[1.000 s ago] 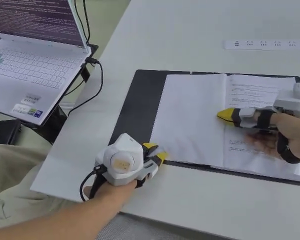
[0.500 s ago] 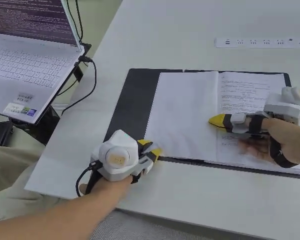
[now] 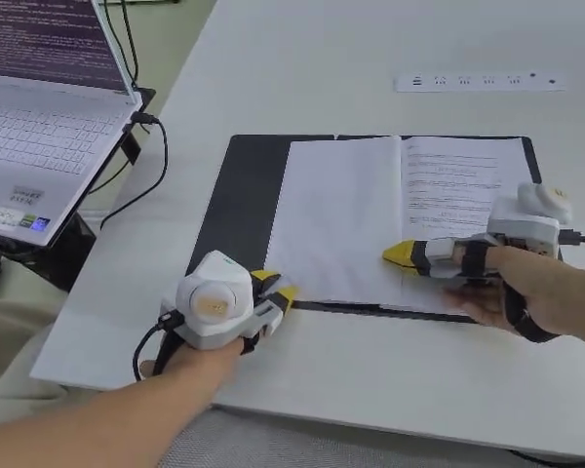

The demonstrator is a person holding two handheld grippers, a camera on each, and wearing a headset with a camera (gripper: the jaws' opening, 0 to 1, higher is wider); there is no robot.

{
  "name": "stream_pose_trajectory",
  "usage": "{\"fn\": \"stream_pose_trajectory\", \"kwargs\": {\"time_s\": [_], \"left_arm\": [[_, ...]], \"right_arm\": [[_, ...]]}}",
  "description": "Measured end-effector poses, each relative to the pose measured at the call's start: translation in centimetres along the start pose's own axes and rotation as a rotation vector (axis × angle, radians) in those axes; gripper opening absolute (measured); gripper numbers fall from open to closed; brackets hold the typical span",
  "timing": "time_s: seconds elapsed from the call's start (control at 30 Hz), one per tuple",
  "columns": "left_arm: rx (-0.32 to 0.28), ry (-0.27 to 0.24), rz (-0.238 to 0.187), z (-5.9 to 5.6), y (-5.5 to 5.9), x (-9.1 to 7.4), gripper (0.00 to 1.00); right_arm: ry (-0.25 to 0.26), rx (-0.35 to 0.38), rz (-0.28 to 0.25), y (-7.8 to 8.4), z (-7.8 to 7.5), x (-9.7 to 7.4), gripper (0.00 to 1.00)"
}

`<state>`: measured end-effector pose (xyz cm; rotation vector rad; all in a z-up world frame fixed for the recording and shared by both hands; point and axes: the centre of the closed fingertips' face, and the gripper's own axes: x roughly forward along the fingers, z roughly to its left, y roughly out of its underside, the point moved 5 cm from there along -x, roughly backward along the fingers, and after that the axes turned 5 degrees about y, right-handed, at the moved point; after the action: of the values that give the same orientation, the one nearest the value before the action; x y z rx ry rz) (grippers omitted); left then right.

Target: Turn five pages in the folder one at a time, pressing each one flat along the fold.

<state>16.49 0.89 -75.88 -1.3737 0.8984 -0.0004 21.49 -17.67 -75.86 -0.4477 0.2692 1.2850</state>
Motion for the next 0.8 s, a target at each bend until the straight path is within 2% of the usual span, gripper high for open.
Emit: {"fn": "stream_pose_trajectory", "kwargs": {"time_s": [0.3, 0.53, 0.8], "left_arm": [[-0.007, -0.001, -0.001, 0.0, 0.0, 0.0, 0.16], [-0.007, -0.002, -0.002, 0.0, 0.0, 0.0, 0.16], [-0.004, -0.001, 0.003, 0.0, 0.0, 0.0, 0.16]], "right_arm": [[-0.005, 0.014, 0.018, 2.6, 0.1, -0.7, 0.00], [-0.005, 0.017, 0.023, 3.6, 0.1, -1.1, 0.00], [-0.011, 0.014, 0.079, 6.5, 0.5, -1.5, 0.00]]}}
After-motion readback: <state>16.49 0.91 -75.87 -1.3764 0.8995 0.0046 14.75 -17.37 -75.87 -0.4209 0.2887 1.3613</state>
